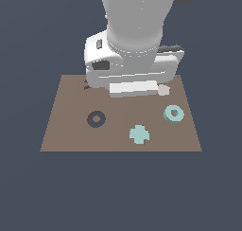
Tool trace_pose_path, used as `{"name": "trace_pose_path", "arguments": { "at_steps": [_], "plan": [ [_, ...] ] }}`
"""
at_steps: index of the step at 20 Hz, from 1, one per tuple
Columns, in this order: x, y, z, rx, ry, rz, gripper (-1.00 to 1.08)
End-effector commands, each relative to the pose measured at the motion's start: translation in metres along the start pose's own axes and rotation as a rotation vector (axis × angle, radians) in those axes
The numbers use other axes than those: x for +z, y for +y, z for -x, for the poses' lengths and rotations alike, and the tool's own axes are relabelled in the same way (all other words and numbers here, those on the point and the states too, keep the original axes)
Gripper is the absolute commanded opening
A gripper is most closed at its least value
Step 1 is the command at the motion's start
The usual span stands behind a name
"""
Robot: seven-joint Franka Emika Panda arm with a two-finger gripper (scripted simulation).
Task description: Insert a designated object into the corresponding slot on a board.
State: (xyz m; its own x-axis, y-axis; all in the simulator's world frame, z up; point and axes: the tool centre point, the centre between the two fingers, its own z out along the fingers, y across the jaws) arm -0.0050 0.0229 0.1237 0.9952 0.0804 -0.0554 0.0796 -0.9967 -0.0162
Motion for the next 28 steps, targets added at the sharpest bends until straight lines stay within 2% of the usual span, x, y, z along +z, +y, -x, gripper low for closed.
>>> {"name": "trace_pose_path", "arguments": {
  "at_steps": [1, 10, 15, 19, 28],
  "plan": [
    [0.009, -0.017, -0.010, -0.058, 0.005, 0.002, 1.00],
    [0.052, -0.103, -0.045, -0.344, 0.036, 0.018, 1.00],
    [0.068, -0.136, -0.052, -0.448, 0.047, 0.025, 1.00],
    [0.073, -0.148, -0.053, -0.485, 0.050, 0.029, 1.00],
    [0.087, -0.148, -0.053, -0.486, 0.050, 0.029, 1.00]
  ]
}}
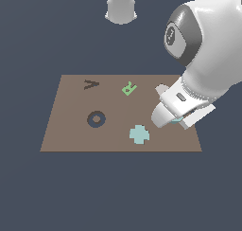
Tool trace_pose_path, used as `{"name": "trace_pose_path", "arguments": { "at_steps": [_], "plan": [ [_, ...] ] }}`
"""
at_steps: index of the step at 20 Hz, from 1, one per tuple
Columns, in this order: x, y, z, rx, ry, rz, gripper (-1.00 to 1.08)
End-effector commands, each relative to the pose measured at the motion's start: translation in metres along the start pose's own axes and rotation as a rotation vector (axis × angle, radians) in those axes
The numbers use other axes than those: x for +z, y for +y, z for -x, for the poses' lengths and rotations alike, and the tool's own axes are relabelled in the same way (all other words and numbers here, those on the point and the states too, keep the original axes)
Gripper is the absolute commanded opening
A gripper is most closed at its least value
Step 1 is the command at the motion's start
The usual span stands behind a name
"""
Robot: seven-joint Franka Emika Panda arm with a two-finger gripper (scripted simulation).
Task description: Insert a designated object into the corresponding slot on a board.
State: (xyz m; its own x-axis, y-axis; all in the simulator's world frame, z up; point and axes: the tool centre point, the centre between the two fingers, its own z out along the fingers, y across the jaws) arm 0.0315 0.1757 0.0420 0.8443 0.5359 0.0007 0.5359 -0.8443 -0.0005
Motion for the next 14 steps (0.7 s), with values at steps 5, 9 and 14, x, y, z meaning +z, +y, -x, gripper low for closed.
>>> {"name": "trace_pose_path", "arguments": {
  "at_steps": [5, 9, 14],
  "plan": [
    [0.0121, -0.0002, 0.0004, -0.002, -0.001, 0.000, -1.00],
    [0.0121, -0.0002, 0.0004, -0.002, -0.001, 0.000, -1.00],
    [0.0121, -0.0002, 0.0004, -0.002, -0.001, 0.000, -1.00]
  ]
}}
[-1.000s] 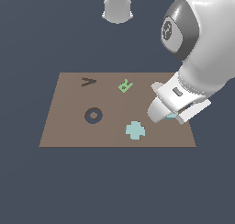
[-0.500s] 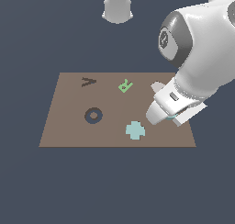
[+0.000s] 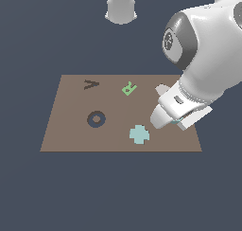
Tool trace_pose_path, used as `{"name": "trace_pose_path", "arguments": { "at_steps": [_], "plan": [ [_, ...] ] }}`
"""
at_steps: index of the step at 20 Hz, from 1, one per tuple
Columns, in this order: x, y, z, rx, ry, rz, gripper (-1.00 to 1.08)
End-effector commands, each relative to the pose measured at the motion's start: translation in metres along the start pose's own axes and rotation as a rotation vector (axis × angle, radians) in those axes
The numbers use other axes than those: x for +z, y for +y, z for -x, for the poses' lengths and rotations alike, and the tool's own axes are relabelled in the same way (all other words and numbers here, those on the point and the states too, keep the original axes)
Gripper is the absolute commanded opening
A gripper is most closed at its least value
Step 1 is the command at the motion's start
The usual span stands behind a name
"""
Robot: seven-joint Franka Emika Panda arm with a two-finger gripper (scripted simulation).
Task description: Insert a designated object into the corresponding slot on a board.
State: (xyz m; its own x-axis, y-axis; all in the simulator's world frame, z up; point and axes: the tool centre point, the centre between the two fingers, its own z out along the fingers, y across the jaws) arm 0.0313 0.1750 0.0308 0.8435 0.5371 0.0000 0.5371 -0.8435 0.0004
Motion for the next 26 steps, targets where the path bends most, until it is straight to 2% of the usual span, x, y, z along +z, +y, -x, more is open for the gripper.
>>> {"name": "trace_pose_path", "arguments": {
  "at_steps": [1, 7, 13, 19, 26],
  "plan": [
    [0.000, 0.000, 0.000, -0.001, 0.000, 0.000, -1.00],
    [0.000, -0.001, 0.002, -0.019, 0.000, 0.000, -1.00],
    [0.000, -0.003, 0.012, -0.092, 0.000, 0.000, -1.00],
    [-0.001, -0.006, 0.028, -0.216, 0.001, 0.000, -1.00],
    [-0.002, -0.005, 0.056, -0.421, 0.001, 0.000, -1.00]
  ]
}}
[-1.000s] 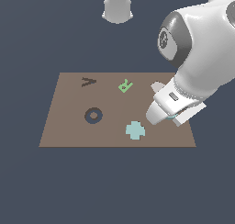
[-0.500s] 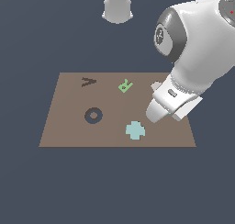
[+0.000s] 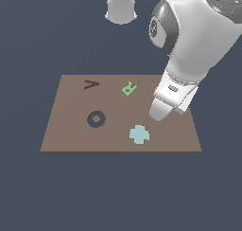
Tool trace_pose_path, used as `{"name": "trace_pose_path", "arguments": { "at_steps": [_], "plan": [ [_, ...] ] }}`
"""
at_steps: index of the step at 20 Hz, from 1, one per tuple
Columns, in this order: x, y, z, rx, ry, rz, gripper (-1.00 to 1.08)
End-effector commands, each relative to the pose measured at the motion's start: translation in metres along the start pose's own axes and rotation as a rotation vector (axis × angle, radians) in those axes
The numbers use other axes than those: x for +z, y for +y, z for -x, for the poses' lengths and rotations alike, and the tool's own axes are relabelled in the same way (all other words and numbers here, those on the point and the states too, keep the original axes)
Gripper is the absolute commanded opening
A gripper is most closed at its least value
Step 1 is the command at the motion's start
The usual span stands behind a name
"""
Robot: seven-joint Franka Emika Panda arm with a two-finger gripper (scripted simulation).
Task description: Insert a designated object into the corresponding slot on a board.
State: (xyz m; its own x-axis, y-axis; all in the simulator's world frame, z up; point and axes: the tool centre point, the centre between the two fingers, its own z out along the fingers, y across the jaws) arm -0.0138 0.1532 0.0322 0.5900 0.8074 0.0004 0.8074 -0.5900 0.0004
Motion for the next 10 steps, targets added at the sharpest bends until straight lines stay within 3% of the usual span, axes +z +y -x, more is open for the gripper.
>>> {"name": "trace_pose_path", "arguments": {
  "at_steps": [1, 10],
  "plan": [
    [-0.001, -0.003, 0.011, -0.082, 0.000, 0.001, -1.00],
    [-0.002, -0.005, 0.055, -0.408, 0.001, 0.001, -1.00]
  ]
}}
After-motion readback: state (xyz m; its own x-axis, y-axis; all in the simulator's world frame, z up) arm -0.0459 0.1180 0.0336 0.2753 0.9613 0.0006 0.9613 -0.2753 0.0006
